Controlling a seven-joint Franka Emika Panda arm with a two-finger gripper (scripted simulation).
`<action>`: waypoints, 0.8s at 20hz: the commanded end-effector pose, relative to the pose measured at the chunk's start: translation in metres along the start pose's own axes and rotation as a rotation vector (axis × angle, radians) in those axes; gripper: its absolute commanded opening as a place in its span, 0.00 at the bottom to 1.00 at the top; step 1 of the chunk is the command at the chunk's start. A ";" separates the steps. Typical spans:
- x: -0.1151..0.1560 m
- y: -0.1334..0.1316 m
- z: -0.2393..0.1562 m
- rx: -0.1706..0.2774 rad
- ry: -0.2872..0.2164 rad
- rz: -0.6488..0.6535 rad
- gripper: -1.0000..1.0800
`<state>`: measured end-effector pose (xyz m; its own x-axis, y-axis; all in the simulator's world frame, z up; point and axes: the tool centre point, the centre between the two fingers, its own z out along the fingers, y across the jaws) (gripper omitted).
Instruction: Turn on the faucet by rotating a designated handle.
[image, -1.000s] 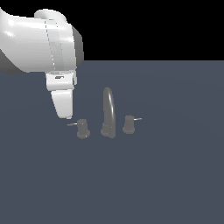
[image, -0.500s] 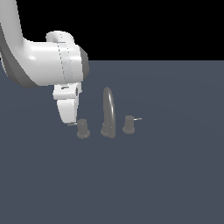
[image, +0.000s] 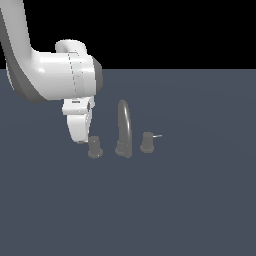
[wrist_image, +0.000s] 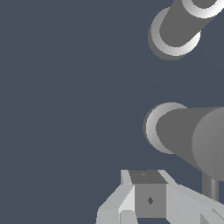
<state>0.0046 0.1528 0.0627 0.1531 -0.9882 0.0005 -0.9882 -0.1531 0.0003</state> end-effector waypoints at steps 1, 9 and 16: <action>-0.002 0.003 0.000 0.000 0.000 0.000 0.00; -0.017 0.029 0.000 0.000 0.000 0.000 0.00; -0.010 0.039 0.000 0.005 -0.001 0.004 0.00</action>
<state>-0.0253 0.1611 0.0630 0.1493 -0.9888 -0.0058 -0.9886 -0.1492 -0.0183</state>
